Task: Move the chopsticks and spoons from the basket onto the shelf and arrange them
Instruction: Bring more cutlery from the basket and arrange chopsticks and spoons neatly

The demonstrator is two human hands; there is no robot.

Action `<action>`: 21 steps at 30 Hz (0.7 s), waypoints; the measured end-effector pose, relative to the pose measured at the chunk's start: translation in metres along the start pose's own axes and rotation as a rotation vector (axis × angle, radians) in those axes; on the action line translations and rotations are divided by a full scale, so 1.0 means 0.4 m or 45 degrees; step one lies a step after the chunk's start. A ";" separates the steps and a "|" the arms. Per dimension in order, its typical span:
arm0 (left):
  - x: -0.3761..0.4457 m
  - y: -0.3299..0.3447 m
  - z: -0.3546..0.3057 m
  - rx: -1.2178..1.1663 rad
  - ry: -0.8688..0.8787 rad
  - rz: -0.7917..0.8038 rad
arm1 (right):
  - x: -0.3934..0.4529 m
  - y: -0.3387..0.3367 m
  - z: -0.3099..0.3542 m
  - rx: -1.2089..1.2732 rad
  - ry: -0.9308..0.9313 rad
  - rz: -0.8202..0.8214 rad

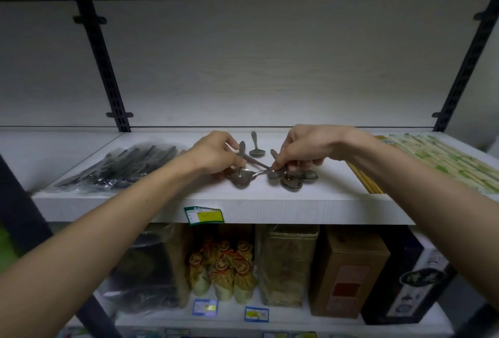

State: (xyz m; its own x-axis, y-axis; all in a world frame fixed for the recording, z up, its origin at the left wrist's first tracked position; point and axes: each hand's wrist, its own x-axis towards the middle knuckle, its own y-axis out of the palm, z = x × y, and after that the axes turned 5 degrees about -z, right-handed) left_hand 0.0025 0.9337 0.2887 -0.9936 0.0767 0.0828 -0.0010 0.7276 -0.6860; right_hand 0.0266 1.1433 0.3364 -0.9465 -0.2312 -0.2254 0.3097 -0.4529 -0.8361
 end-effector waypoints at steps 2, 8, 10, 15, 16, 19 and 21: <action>0.005 0.006 0.005 -0.065 0.012 -0.012 | -0.018 -0.016 -0.025 0.015 0.020 -0.038; 0.002 0.001 0.003 -0.039 0.099 0.060 | -0.058 -0.042 -0.103 0.223 0.054 -0.251; -0.013 -0.007 -0.006 0.035 0.119 0.115 | -0.064 -0.035 -0.118 0.274 0.055 -0.327; -0.028 -0.014 -0.015 0.106 0.147 0.204 | -0.063 -0.010 -0.118 0.399 0.036 -0.418; -0.029 -0.012 -0.015 0.102 0.151 0.196 | -0.062 -0.007 -0.116 0.418 0.030 -0.427; -0.036 -0.008 -0.015 0.080 0.134 0.208 | -0.054 0.001 -0.113 0.474 0.011 -0.461; -0.038 -0.009 -0.010 0.069 0.096 0.215 | -0.047 0.004 -0.112 0.530 -0.001 -0.476</action>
State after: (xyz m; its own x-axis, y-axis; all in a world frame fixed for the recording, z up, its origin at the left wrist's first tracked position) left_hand 0.0180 0.9328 0.2929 -0.9688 0.2474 0.0157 0.1572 0.6620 -0.7328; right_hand 0.0406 1.1856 0.3167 -0.9988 0.0095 0.0491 -0.0367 -0.8059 -0.5909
